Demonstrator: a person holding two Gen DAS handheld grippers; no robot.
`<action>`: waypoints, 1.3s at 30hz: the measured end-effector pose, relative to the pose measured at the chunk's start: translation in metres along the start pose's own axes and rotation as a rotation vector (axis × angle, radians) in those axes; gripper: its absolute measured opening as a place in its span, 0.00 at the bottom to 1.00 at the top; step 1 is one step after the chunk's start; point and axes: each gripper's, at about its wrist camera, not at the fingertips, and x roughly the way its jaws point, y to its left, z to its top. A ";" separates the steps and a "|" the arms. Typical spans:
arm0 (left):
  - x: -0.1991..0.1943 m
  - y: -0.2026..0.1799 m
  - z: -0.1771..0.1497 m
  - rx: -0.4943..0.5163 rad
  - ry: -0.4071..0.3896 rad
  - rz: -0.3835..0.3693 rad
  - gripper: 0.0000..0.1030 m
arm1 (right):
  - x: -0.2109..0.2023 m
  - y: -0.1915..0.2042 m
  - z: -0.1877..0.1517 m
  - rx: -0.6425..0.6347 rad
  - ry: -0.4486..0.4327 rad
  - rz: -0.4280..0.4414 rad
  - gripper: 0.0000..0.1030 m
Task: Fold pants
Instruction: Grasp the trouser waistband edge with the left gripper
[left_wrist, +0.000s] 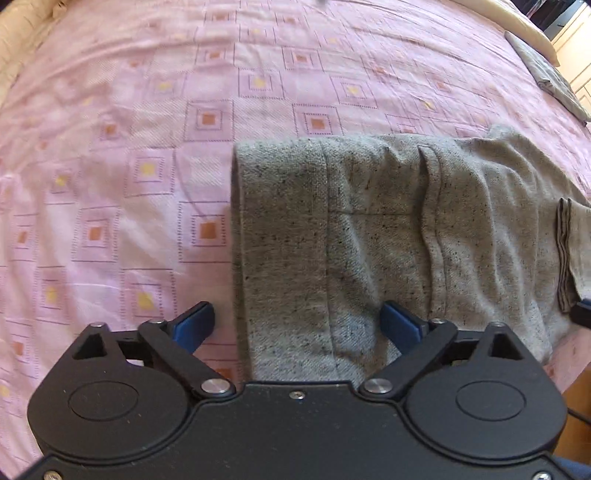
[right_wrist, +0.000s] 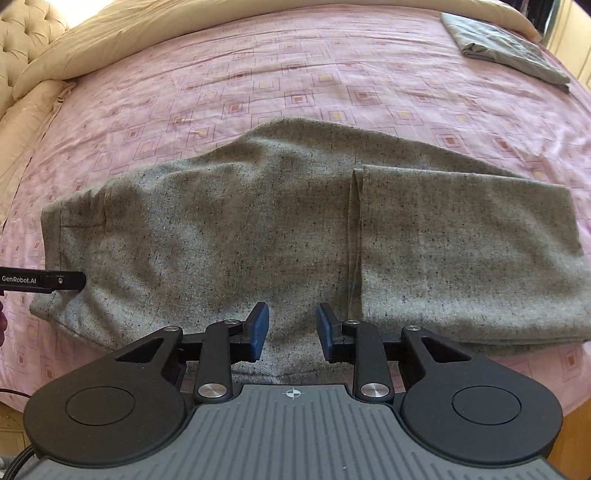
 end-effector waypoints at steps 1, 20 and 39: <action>0.004 -0.001 0.001 -0.008 0.004 -0.007 1.00 | 0.001 0.000 -0.002 0.003 0.006 -0.010 0.27; -0.006 0.003 0.019 -0.080 -0.034 -0.098 0.50 | 0.031 0.018 -0.033 -0.040 0.114 -0.096 0.08; -0.021 -0.004 0.033 -0.128 -0.016 -0.164 0.33 | 0.017 0.004 -0.023 0.026 0.086 -0.021 0.08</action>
